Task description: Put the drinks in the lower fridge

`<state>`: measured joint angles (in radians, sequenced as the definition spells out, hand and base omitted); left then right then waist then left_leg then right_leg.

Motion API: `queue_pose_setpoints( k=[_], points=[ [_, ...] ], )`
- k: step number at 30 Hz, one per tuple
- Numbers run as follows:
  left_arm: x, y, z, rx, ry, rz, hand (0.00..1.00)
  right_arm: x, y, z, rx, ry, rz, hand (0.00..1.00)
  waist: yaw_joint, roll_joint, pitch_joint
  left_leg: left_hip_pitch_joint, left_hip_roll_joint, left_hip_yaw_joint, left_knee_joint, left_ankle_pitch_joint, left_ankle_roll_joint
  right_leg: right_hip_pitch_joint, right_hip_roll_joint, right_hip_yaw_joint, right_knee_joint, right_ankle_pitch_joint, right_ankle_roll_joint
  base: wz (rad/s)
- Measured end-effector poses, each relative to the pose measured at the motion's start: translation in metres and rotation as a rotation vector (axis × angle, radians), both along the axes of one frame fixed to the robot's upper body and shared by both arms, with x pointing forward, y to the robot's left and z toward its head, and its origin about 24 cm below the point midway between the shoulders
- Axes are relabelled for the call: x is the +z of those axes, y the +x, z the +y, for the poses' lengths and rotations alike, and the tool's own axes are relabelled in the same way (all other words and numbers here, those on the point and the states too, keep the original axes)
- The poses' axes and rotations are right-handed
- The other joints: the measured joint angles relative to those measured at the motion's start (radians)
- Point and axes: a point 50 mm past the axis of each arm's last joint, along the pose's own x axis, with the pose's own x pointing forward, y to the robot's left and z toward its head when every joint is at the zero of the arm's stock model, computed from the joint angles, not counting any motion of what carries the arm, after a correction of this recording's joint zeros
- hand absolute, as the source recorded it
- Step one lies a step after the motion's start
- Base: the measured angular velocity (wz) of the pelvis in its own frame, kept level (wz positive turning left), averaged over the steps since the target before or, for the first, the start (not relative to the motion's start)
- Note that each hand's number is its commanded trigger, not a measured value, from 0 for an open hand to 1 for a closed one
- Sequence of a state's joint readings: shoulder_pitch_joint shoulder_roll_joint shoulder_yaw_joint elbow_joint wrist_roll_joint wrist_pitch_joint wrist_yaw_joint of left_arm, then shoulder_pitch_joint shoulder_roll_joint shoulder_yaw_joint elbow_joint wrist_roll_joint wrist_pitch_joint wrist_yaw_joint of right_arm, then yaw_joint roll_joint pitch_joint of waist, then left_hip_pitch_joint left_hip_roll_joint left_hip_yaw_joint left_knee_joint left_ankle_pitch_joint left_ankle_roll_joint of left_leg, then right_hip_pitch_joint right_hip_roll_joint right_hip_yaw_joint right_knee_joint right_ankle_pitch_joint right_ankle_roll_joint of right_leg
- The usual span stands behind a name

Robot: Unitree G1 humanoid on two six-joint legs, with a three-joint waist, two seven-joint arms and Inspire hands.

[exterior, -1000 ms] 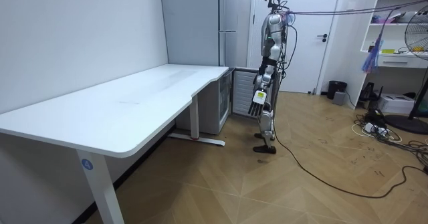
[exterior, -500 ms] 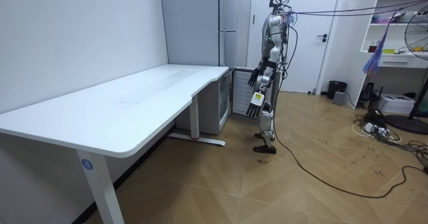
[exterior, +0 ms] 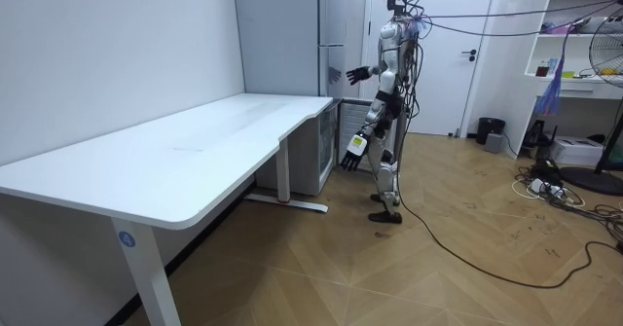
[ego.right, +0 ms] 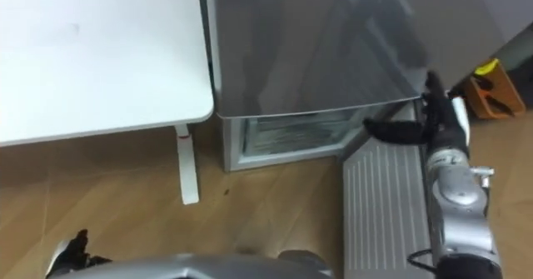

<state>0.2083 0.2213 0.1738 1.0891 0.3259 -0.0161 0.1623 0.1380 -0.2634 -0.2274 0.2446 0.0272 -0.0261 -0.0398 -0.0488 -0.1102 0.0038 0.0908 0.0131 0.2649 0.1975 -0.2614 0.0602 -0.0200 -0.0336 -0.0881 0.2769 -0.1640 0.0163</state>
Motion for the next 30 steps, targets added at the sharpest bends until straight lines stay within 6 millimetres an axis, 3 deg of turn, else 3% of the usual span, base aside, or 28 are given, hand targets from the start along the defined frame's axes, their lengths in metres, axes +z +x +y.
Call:
queue_pose_setpoints(
  k=[4,7,12,16,19,23,30],
  points=[
    [0.0,-0.009,-0.001,-0.025,0.008,0.027,0.0,0.025,0.005,-0.004,-0.059,-0.059,-0.124,0.0,0.002,-0.001,-0.0026,-0.006,0.0,0.067,0.001,-0.009,0.014,-0.029,-0.003,-0.001,0.004,0.013,0.015,-0.47],
    [-0.001,-0.016,-0.001,-0.018,0.012,0.057,0.0,0.027,0.004,-0.006,-0.115,-0.06,-0.142,0.0,-0.005,0.001,-0.0021,0.011,0.0,0.098,-0.001,-0.016,0.023,-0.038,-0.026,-0.046,0.052,0.009,0.016,-0.21],
    [0.001,-0.011,0.0,-0.028,0.023,0.048,0.0,0.022,0.001,-0.011,-0.197,-0.045,-0.143,0.0,-0.011,0.003,-0.0021,0.028,-0.003,0.157,-0.007,-0.018,0.026,-0.054,-0.05,-0.096,0.102,0.0,0.015,-0.03],
    [0.002,-0.009,-0.002,-0.031,0.04,0.037,0.0,-0.005,-0.013,-0.017,-0.249,-0.025,-0.016,0.0,-0.013,0.008,-0.0044,0.03,-0.004,0.168,-0.009,-0.018,0.026,-0.036,-0.049,-0.11,0.059,0.003,0.015,-0.03],
    [0.003,-0.01,-0.003,-0.027,0.043,0.037,0.0,-0.02,-0.026,-0.021,-0.276,-0.016,0.064,0.0,-0.025,0.027,-0.0115,0.024,0.003,0.173,-0.011,-0.017,0.025,-0.027,-0.038,-0.108,0.017,0.02,0.016,-0.06],
    [0.003,-0.005,-0.003,-0.028,0.043,0.024,0.0,-0.036,-0.041,-0.024,-0.314,0.016,0.137,0.0,-0.03,0.046,-0.0122,0.033,0.007,0.202,-0.03,-0.012,0.017,-0.026,-0.03,-0.106,0.001,0.026,0.012,-0.15],
    [0.002,0.004,-0.014,-0.022,0.022,-0.015,0.0,-0.057,-0.058,-0.022,-0.401,0.157,0.194,0.0,-0.031,0.043,-0.0115,0.041,0.02,0.2,-0.046,-0.002,0.0,-0.006,-0.005,-0.109,-0.048,0.046,-0.001,-0.04]
  ],
)
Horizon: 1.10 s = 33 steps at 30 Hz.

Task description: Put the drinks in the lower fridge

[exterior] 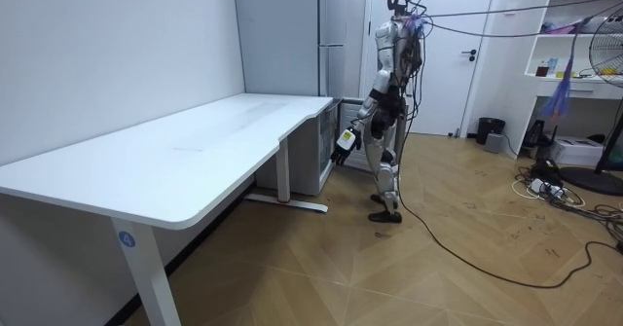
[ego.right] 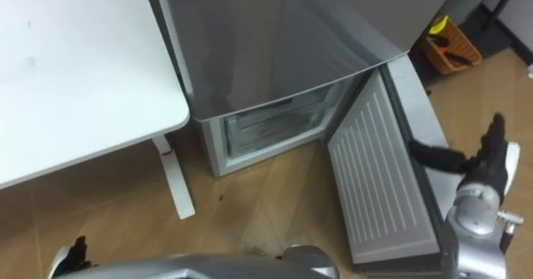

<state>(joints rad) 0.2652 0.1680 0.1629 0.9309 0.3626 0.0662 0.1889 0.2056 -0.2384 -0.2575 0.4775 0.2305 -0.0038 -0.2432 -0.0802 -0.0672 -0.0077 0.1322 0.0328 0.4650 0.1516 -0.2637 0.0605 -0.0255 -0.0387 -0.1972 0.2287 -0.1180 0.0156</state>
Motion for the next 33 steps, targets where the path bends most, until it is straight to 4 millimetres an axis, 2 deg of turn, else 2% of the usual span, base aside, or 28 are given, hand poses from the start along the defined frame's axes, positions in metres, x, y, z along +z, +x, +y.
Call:
queue_pose_setpoints(
  k=[5,24,30,33],
  points=[
    [0.0,0.002,-0.001,-0.006,0.019,-0.006,0.0,-0.019,-0.015,0.005,-0.07,0.094,0.049,0.0,-0.007,0.003,0.0006,-0.001,0.007,-0.024,-0.004,0.005,-0.011,0.017,0.007,-0.027,-0.026,0.004,-0.004,0.12],
    [0.0,0.001,0.0,-0.014,0.037,-0.009,0.0,-0.028,-0.025,0.005,-0.199,0.181,-0.051,0.0,-0.007,0.005,0.0023,0.0,0.009,-0.057,-0.002,0.008,-0.015,0.04,0.012,-0.029,-0.044,0.006,-0.007,0.03],
    [0.0,0.001,-0.001,-0.024,0.035,-0.006,0.0,-0.032,-0.024,-0.003,-0.301,0.277,-0.128,0.0,-0.017,0.004,0.0013,-0.001,0.009,-0.064,-0.001,0.008,-0.015,0.044,0.011,-0.032,-0.048,0.006,-0.008,0.03],
    [-0.001,-0.004,-0.001,-0.018,0.026,0.009,0.0,-0.032,-0.027,-0.006,-0.363,0.386,-0.223,0.0,-0.021,0.003,0.0001,0.0,0.009,-0.066,0.0,0.008,-0.016,0.049,0.014,-0.032,-0.059,0.008,-0.009,-0.02]
  ],
)
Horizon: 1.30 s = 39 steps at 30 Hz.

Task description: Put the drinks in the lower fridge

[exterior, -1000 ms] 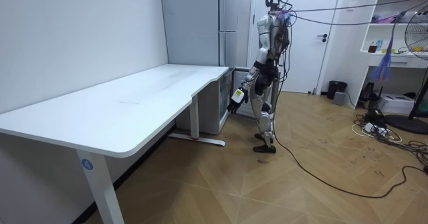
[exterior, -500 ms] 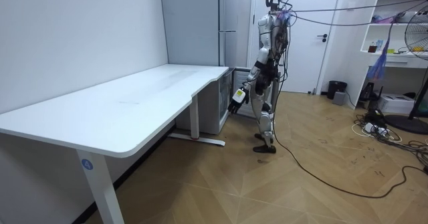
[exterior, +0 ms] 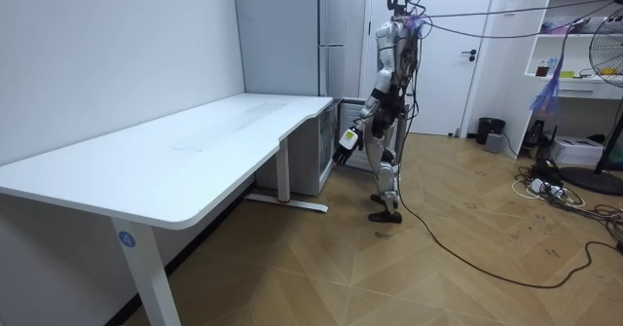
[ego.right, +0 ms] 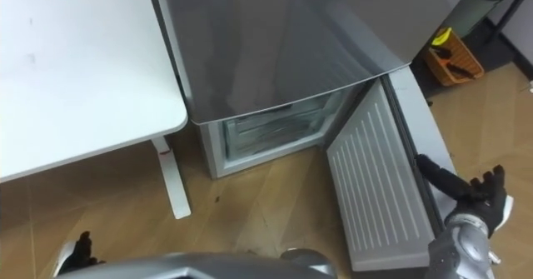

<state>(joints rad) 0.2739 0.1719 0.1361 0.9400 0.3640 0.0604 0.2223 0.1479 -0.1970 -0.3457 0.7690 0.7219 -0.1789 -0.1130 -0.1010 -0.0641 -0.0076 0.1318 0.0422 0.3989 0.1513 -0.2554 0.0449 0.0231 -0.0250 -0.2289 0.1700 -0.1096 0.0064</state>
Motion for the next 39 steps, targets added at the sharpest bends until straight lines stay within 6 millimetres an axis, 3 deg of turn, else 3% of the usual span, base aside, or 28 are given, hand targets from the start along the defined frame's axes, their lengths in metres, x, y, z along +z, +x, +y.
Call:
queue_pose_setpoints(
  k=[6,9,13,15,16,17,19,27,31,39],
  points=[
    [-0.003,0.006,-0.004,-0.001,-0.041,0.025,0.0,-0.006,-0.025,0.009,-0.013,0.156,-0.159,0.0,0.011,-0.001,-0.0008,-0.003,0.005,-0.001,-0.002,0.002,-0.003,-0.005,0.008,0.006,-0.002,0.006,-0.005,-0.06],
    [-0.004,0.011,-0.007,-0.036,-0.043,0.043,0.0,-0.007,-0.033,0.024,0.042,0.232,-0.223,0.0,0.029,0.0,-0.0007,-0.007,0.01,0.002,0.001,0.001,-0.006,-0.013,0.014,0.0,-0.003,0.015,-0.016,-0.29],
    [-0.006,0.011,-0.013,-0.083,-0.042,0.097,0.0,-0.009,-0.037,0.057,0.154,0.37,-0.294,0.0,0.058,0.002,-0.0009,-0.02,0.015,-0.033,0.018,-0.001,-0.008,-0.027,0.028,-0.005,-0.002,0.032,-0.03,-0.25],
    [-0.007,0.015,-0.017,-0.117,-0.053,0.112,0.0,-0.01,-0.036,0.073,0.199,0.447,-0.325,0.0,0.059,0.01,-0.0019,-0.028,0.015,-0.049,0.022,0.0,-0.01,-0.03,0.028,-0.011,-0.002,0.034,-0.033,-0.03],
    [-0.009,0.017,-0.024,-0.142,-0.073,0.123,0.0,-0.009,-0.03,0.08,0.219,0.485,-0.354,0.0,0.075,0.027,-0.0003,-0.041,0.012,-0.046,0.024,0.001,-0.01,-0.04,0.029,-0.007,-0.013,0.043,-0.039,0.0],
    [-0.01,0.018,-0.031,-0.172,-0.095,0.131,0.0,-0.008,-0.029,0.079,0.184,0.493,-0.377,0.0,0.078,0.045,-0.0007,-0.055,0.009,-0.055,0.03,0.006,-0.003,-0.046,0.025,-0.001,-0.017,0.051,-0.036,0.0],
    [-0.01,0.016,-0.031,-0.181,-0.096,0.14,0.0,-0.007,-0.029,0.077,0.16,0.512,-0.391,0.0,0.085,0.05,-0.0025,-0.057,0.007,-0.055,0.03,0.007,-0.003,-0.052,0.024,0.003,-0.011,0.051,-0.036,0.04],
    [-0.009,0.02,-0.03,-0.223,-0.08,0.164,0.0,-0.007,-0.028,0.08,0.089,0.579,-0.419,0.0,0.122,0.021,0.0028,-0.084,0.005,-0.071,0.032,0.027,-0.012,-0.081,0.022,-0.005,-0.001,0.042,-0.051,0.0],
    [-0.01,0.022,-0.033,-0.242,-0.087,0.17,0.0,-0.007,-0.028,0.081,0.072,0.592,-0.426,0.0,0.127,0.003,0.01,-0.106,0.003,-0.09,0.032,0.038,-0.013,-0.098,0.02,-0.02,-0.001,0.041,-0.054,0.09],
    [-0.011,0.019,-0.033,-0.238,-0.106,0.193,0.0,-0.007,-0.028,0.08,0.072,0.592,-0.426,0.0,0.129,0.003,0.0112,-0.103,0.002,-0.095,0.032,0.038,-0.013,-0.097,0.021,-0.017,0.0,0.043,-0.059,-0.01]
  ],
)
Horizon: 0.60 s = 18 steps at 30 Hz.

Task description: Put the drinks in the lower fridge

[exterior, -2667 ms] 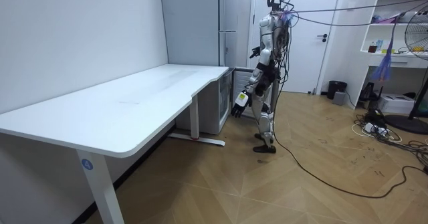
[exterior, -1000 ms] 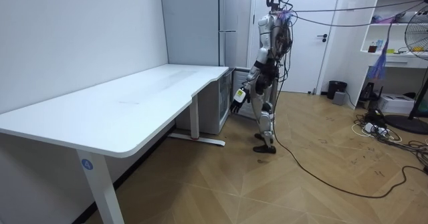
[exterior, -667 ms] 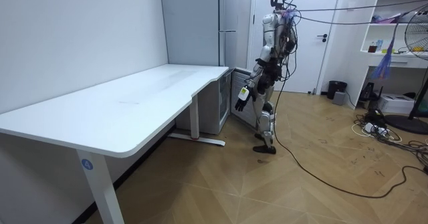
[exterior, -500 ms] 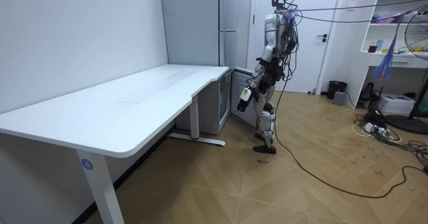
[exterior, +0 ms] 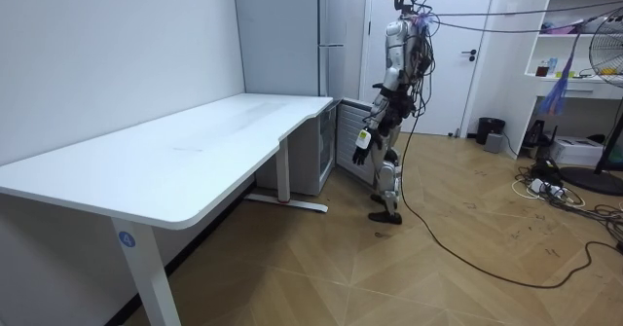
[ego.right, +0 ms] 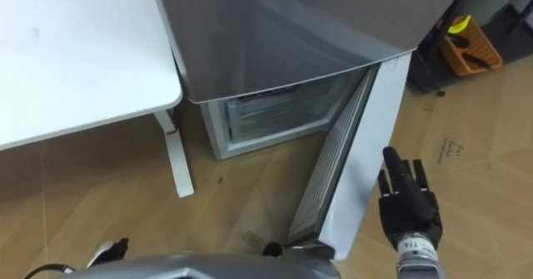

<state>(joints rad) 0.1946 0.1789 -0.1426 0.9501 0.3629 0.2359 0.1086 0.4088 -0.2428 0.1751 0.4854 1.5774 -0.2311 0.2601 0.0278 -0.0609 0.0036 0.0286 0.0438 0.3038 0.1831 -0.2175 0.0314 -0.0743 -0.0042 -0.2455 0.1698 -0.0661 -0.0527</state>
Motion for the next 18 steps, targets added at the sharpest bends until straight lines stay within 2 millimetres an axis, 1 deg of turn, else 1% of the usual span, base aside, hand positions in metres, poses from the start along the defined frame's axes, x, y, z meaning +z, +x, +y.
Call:
queue_pose_setpoints(
  k=[3,5,6,7,8,10,11,12,14,15,16,18],
  points=[
    [0.0,-0.004,0.001,0.001,0.0,0.009,0.0,0.0,0.0,0.001,-0.001,0.005,-0.002,0.0,0.013,0.0,-0.0001,0.004,-0.001,0.0,-0.001,0.0,0.0,-0.008,0.007,0.022,0.003,0.0,-0.001,-0.21],
    [-0.001,-0.012,0.001,0.006,-0.001,0.024,0.0,0.002,0.001,0.003,0.004,0.013,-0.016,0.0,0.039,0.007,0.0008,0.022,-0.004,-0.002,-0.006,-0.001,0.0,-0.018,0.019,0.056,0.005,0.003,-0.008,-0.55],
    [-0.001,-0.015,0.002,0.009,-0.001,0.031,0.0,0.002,0.002,0.005,0.01,0.013,-0.016,0.0,0.046,0.008,0.0008,0.026,-0.004,-0.003,-0.009,-0.002,-0.001,-0.018,0.024,0.069,0.005,0.004,-0.009,-0.69],
    [-0.001,-0.021,0.003,0.017,0.0,0.044,0.0,0.002,0.003,0.007,0.02,0.01,-0.017,0.0,0.062,0.009,0.0008,0.037,-0.004,-0.004,-0.016,-0.005,-0.003,-0.019,0.034,0.097,0.006,0.007,-0.014,-0.63],
    [-0.001,-0.024,0.003,0.017,0.002,0.053,0.0,0.002,0.005,0.01,0.032,0.013,-0.022,0.0,0.064,0.01,0.0004,0.039,-0.003,-0.006,-0.015,-0.009,-0.005,-0.031,0.042,0.117,0.009,0.009,-0.017,-0.59],
    [-0.002,-0.028,0.002,0.014,-0.002,0.066,0.0,0.002,0.011,0.015,0.054,0.019,-0.034,0.0,0.063,0.013,-0.0009,0.037,-0.005,-0.009,-0.013,-0.012,-0.006,-0.046,0.049,0.14,0.021,0.009,-0.02,-0.42],
    [-0.003,-0.029,0.001,0.008,-0.004,0.069,0.0,0.003,0.014,0.018,0.066,0.025,-0.043,0.0,0.059,0.017,-0.001,0.033,-0.008,-0.031,-0.005,-0.016,-0.004,-0.055,0.053,0.15,0.024,0.011,-0.022,-0.34],
    [-0.003,-0.029,0.0,0.004,-0.006,0.068,0.0,0.003,0.015,0.02,0.072,0.029,-0.048,0.0,0.06,0.018,-0.0018,0.03,-0.01,-0.047,-0.001,-0.018,-0.002,-0.061,0.055,0.157,0.03,0.011,-0.023,-0.31],
    [-0.003,-0.026,0.0,-0.001,-0.012,0.061,0.0,0.003,0.018,0.031,0.117,0.052,-0.067,0.0,0.058,0.027,-0.0028,0.018,-0.02,-0.098,0.004,-0.025,0.003,-0.069,0.059,0.169,0.053,0.006,-0.027,-0.2],
    [-0.003,-0.025,-0.001,-0.005,-0.013,0.056,0.0,0.002,0.018,0.034,0.126,0.06,-0.072,0.0,0.058,0.029,-0.0035,0.017,-0.02,-0.102,0.006,-0.025,0.003,-0.07,0.059,0.169,0.055,0.005,-0.027,0.0],
    [-0.003,-0.018,-0.002,-0.016,-0.02,0.035,0.0,0.002,0.018,0.041,0.153,0.075,-0.082,0.0,0.06,0.036,-0.0049,0.015,-0.021,-0.103,0.007,-0.025,0.003,-0.074,0.058,0.169,0.057,0.005,-0.027,0.0],
    [-0.004,-0.008,-0.004,-0.026,-0.025,0.019,0.0,0.001,0.023,0.055,0.22,0.099,-0.103,0.0,0.063,0.045,-0.0047,0.011,-0.025,-0.103,0.009,-0.025,0.004,-0.087,0.057,0.176,0.078,-0.001,-0.028,-0.08]
  ],
)
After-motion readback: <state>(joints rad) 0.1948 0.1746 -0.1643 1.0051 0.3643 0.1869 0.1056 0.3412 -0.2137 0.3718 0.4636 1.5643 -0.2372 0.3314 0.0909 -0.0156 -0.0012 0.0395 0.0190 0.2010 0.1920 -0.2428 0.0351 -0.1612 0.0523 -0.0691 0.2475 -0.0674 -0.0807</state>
